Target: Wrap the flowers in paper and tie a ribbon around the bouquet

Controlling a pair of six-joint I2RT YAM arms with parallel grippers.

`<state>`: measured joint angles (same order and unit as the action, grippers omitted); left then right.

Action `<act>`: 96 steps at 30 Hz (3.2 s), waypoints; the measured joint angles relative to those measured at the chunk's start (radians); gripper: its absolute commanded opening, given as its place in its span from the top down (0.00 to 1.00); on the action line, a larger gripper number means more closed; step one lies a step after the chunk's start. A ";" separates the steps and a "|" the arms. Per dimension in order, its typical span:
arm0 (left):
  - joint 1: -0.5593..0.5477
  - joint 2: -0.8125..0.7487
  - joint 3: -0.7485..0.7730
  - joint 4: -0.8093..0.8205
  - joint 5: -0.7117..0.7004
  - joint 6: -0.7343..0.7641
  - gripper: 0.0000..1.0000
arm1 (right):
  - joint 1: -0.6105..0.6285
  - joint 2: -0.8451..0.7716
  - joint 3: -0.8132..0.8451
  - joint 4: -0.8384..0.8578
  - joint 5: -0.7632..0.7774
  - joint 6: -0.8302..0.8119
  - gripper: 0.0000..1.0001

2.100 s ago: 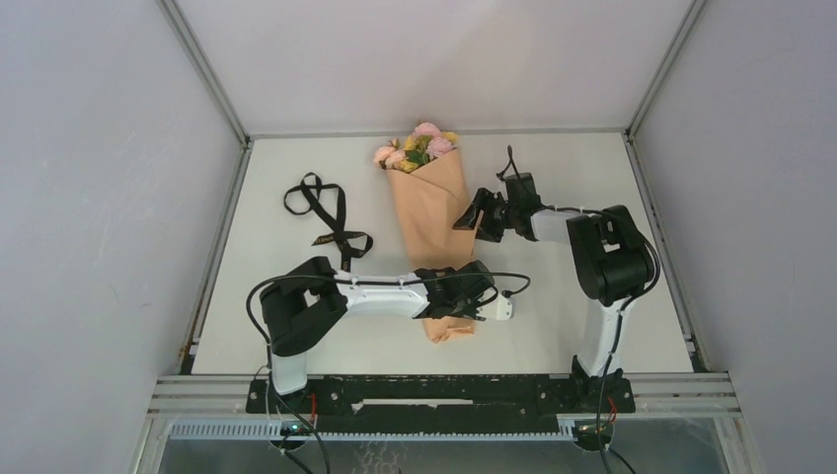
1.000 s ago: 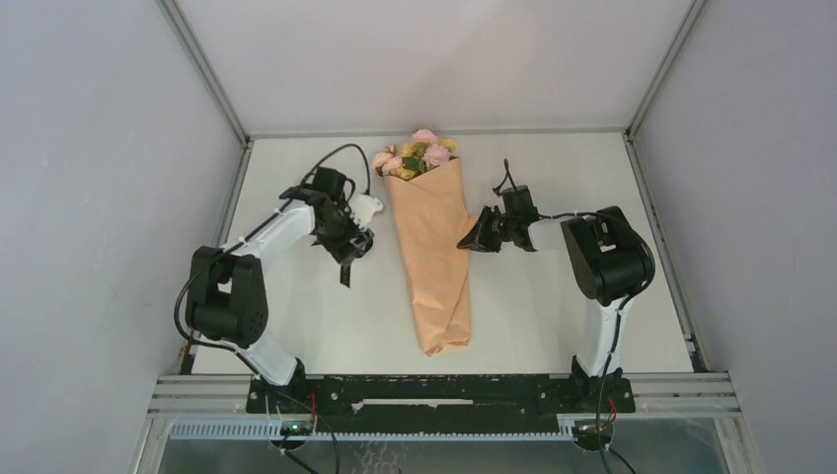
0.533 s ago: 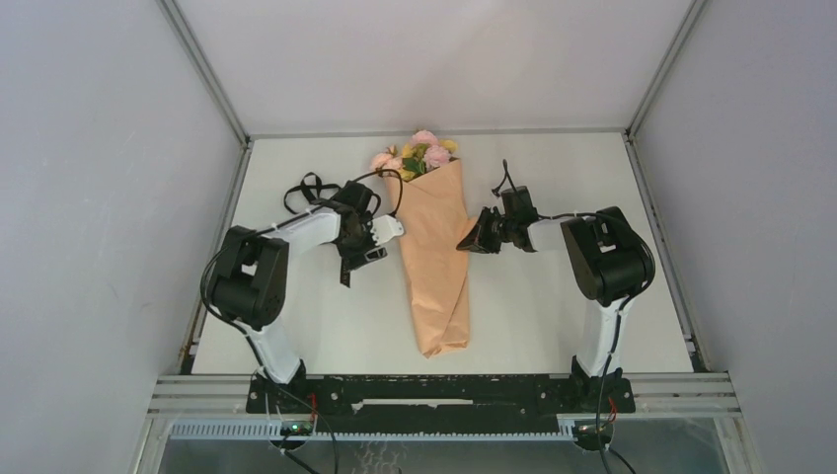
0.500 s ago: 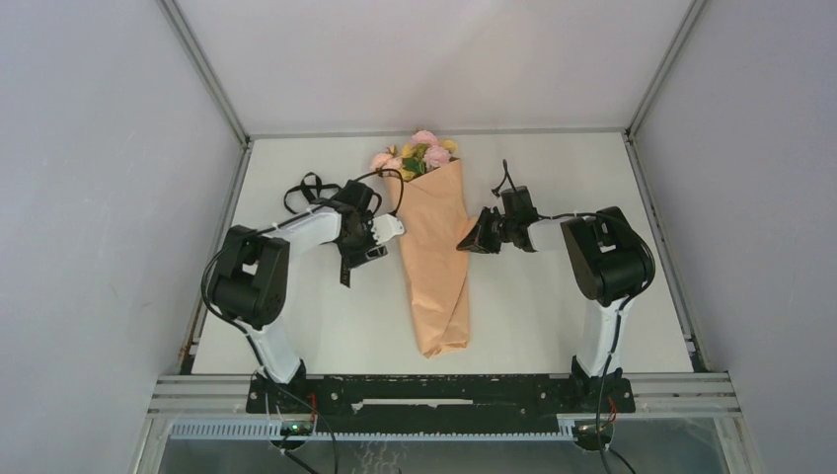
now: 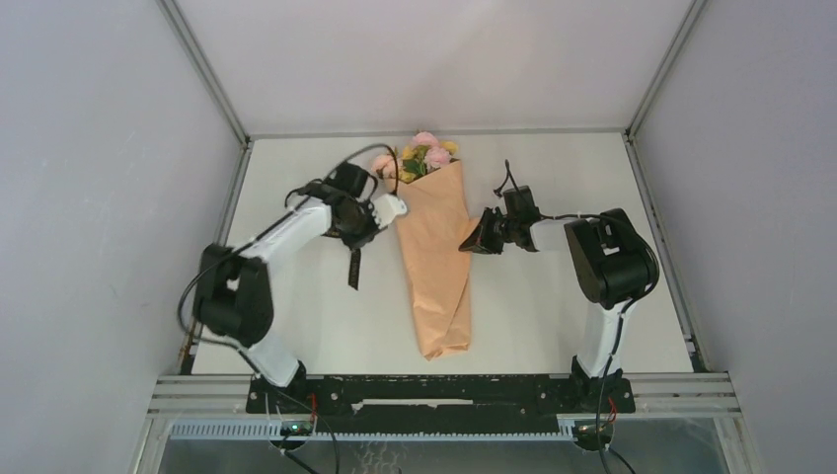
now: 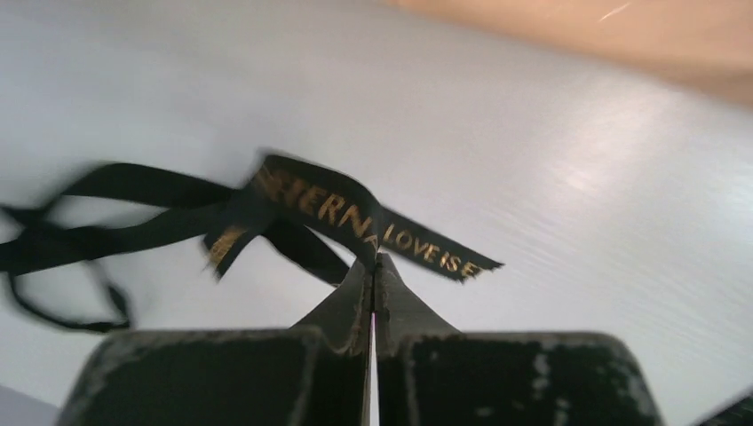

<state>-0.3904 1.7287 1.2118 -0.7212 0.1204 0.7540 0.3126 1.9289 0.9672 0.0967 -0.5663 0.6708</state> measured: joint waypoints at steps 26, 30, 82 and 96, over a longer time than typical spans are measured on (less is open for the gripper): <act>0.036 -0.598 0.739 -0.629 0.340 -0.197 1.00 | -0.026 -0.029 -0.005 -0.022 -0.009 -0.008 1.00; -0.143 -0.532 0.351 -0.590 0.253 -0.146 1.00 | -0.036 -0.043 -0.005 -0.023 -0.027 0.009 1.00; -0.947 0.301 0.117 0.533 -0.441 0.268 0.68 | -0.042 -0.074 0.450 -0.466 -0.174 0.007 1.00; -1.014 0.184 0.179 0.229 -0.380 0.177 0.05 | -0.048 -0.062 0.463 -0.526 -0.164 -0.037 1.00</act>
<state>-1.4044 1.9125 1.3907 -0.4919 -0.2592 0.9314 0.2649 1.8668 1.4303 -0.4294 -0.7307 0.6338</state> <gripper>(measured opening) 0.949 0.006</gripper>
